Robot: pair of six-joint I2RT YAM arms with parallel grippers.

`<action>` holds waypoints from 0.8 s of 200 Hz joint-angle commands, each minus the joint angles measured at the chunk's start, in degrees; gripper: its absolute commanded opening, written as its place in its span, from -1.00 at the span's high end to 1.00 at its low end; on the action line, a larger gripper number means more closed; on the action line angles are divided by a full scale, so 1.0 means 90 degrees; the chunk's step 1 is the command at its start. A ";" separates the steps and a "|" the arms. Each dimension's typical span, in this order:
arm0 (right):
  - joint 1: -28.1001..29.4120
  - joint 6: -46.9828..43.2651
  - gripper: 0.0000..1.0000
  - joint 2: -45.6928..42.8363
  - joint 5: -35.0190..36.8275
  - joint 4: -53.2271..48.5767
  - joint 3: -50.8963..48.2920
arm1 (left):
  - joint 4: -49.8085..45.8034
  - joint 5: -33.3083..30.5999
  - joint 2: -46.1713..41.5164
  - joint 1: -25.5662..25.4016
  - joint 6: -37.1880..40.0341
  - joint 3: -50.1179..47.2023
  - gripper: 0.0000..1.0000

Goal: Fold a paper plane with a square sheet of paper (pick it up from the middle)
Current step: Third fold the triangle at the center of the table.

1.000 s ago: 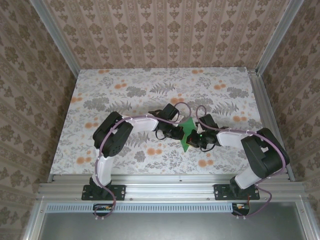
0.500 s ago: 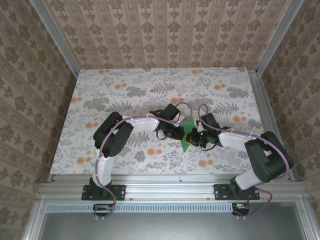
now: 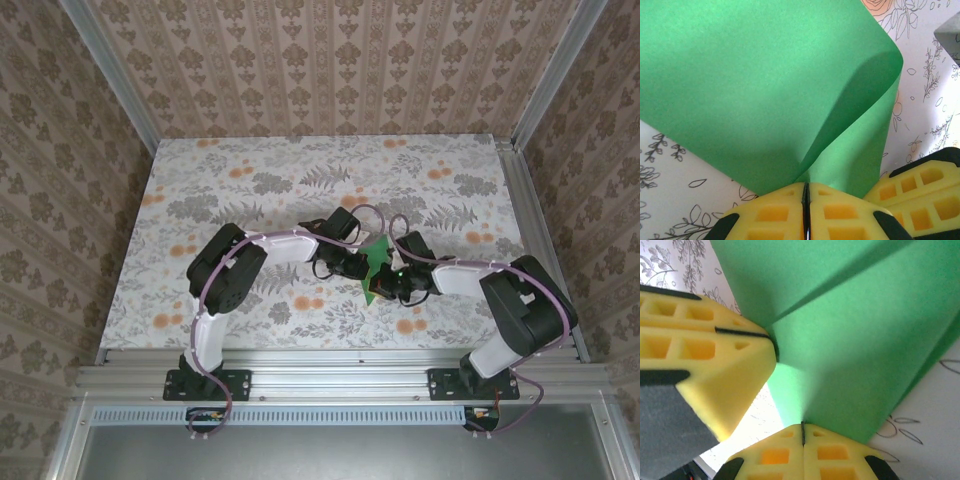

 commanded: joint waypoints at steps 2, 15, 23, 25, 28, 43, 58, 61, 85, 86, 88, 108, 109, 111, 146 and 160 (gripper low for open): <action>0.0050 -0.0231 0.95 -0.0175 -0.0078 -0.0929 -0.0408 | -0.0900 -0.0655 0.0662 0.0034 0.0193 -0.0304 0.79; 0.0050 -0.0220 0.95 -0.0299 -0.0090 -0.1017 -0.0529 | -0.0918 -0.0661 0.0665 0.0039 0.0192 -0.0297 0.79; 0.0050 -0.0238 0.95 -0.0401 -0.0064 -0.1104 -0.0562 | -0.0927 -0.0648 0.0676 0.0040 0.0197 -0.0285 0.79; 0.0050 -0.0239 0.95 -0.0428 -0.0059 -0.1118 -0.0568 | -0.0928 -0.0649 0.0676 0.0049 0.0197 -0.0285 0.79; 0.0050 -0.0235 0.95 -0.0462 -0.0065 -0.1122 -0.0581 | -0.0928 -0.0647 0.0675 0.0049 0.0197 -0.0277 0.79; 0.0059 -0.0161 0.95 -0.0633 -0.0165 -0.1045 -0.0559 | -0.0923 -0.0616 0.0693 0.0046 0.0199 -0.0264 0.79; 0.0060 0.0061 0.95 -0.0850 -0.0259 -0.0733 -0.0481 | -0.0933 -0.0594 0.0693 0.0039 0.0198 -0.0255 0.79; 0.0060 0.0124 0.95 -0.0891 -0.0262 -0.0663 -0.0466 | -0.0929 -0.0589 0.0695 0.0041 0.0197 -0.0251 0.79; 0.0067 0.0567 0.96 -0.1006 -0.0272 -0.0053 -0.0353 | -0.0928 -0.0595 0.0652 0.0045 0.0189 -0.0265 0.79; 0.0073 0.0584 0.96 -0.1006 -0.0272 -0.0026 -0.0348 | -0.0928 -0.0595 0.0654 0.0042 0.0188 -0.0265 0.79; 0.0070 0.0611 0.96 -0.1006 -0.0265 0.0016 -0.0339 | -0.0921 -0.0594 0.0656 0.0039 0.0193 -0.0273 0.79; 0.0194 0.0727 0.96 -0.0754 -0.0259 0.0294 -0.0222 | -0.0926 -0.0584 0.0655 0.0047 0.0197 -0.0265 0.79; 0.0200 0.0727 0.96 -0.0724 -0.0255 0.0309 -0.0219 | -0.0922 -0.0584 0.0656 0.0048 0.0197 -0.0265 0.79; 0.0209 0.0725 0.96 -0.0672 -0.0253 0.0317 -0.0204 | -0.0924 -0.0579 0.0656 0.0048 0.0202 -0.0258 0.79; 0.0328 0.0642 0.96 -0.0045 -0.0252 0.0487 -0.0182 | -0.0918 -0.0594 0.0640 0.0047 0.0219 -0.0285 0.79; 0.0379 0.0546 0.95 0.0088 -0.0311 0.0445 -0.0178 | -0.0910 -0.0594 0.0661 0.0047 0.0223 -0.0285 0.79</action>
